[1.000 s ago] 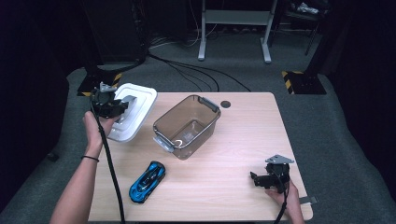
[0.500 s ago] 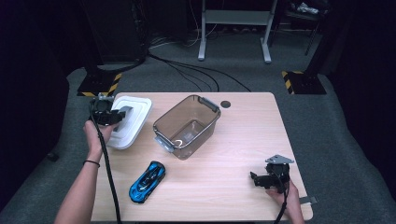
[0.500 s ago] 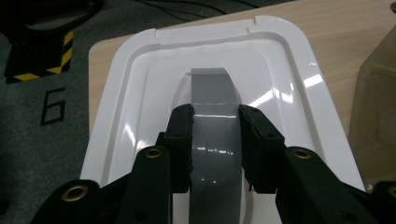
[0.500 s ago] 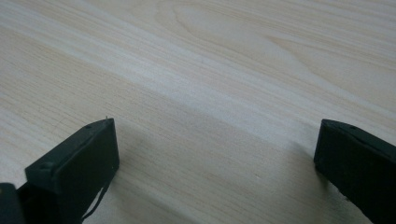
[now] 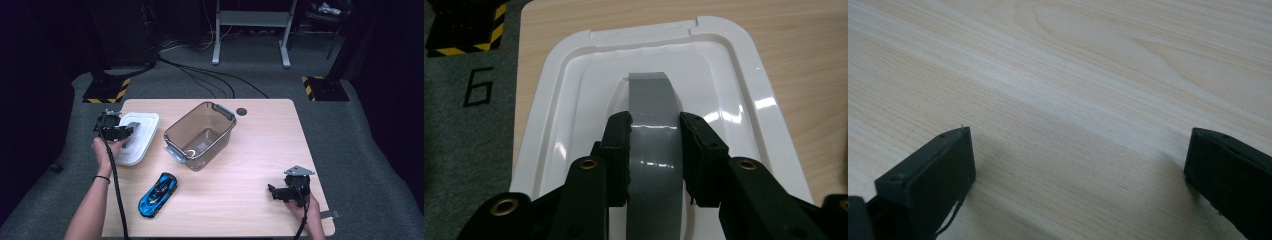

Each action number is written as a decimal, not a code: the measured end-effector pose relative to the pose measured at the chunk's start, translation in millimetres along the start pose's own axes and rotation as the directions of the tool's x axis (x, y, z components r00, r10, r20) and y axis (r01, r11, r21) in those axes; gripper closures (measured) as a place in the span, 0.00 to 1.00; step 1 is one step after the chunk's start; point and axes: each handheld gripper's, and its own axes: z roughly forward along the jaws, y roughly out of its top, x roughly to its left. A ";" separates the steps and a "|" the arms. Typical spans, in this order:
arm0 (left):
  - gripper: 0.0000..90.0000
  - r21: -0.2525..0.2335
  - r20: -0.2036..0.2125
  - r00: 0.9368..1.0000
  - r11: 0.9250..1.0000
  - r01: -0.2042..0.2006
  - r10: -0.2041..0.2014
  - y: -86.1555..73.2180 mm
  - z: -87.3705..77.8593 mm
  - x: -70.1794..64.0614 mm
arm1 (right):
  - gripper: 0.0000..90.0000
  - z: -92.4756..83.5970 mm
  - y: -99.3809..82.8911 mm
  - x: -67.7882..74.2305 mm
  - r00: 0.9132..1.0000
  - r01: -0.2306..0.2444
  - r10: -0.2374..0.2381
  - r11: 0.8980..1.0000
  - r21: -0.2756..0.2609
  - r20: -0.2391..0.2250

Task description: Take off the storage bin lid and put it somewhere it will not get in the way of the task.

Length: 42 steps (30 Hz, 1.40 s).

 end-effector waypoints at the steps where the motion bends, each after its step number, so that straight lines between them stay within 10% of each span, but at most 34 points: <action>1: 0.74 0.008 -0.003 1.000 1.000 0.004 -0.003 -3.1 3.2 0.5 | 0.00 0.0 0.0 0.0 1.000 0.000 0.000 1.000 0.000 0.000; 23: 0.74 0.053 0.012 1.000 0.998 0.024 -0.025 -25.9 34.9 2.1 | 0.00 0.0 0.0 0.0 1.000 0.000 0.000 1.000 0.000 -0.001; 31: 0.24 0.083 0.053 0.998 0.996 0.040 -0.044 -25.5 29.2 4.0 | 0.00 0.0 0.0 0.0 1.000 0.000 0.000 1.000 0.000 0.000; 42: 0.05 0.052 0.118 0.992 0.998 -0.041 0.035 -24.9 -4.6 -10.7 | 0.00 -0.5 -0.4 0.0 1.000 0.004 -0.004 1.000 0.001 -0.005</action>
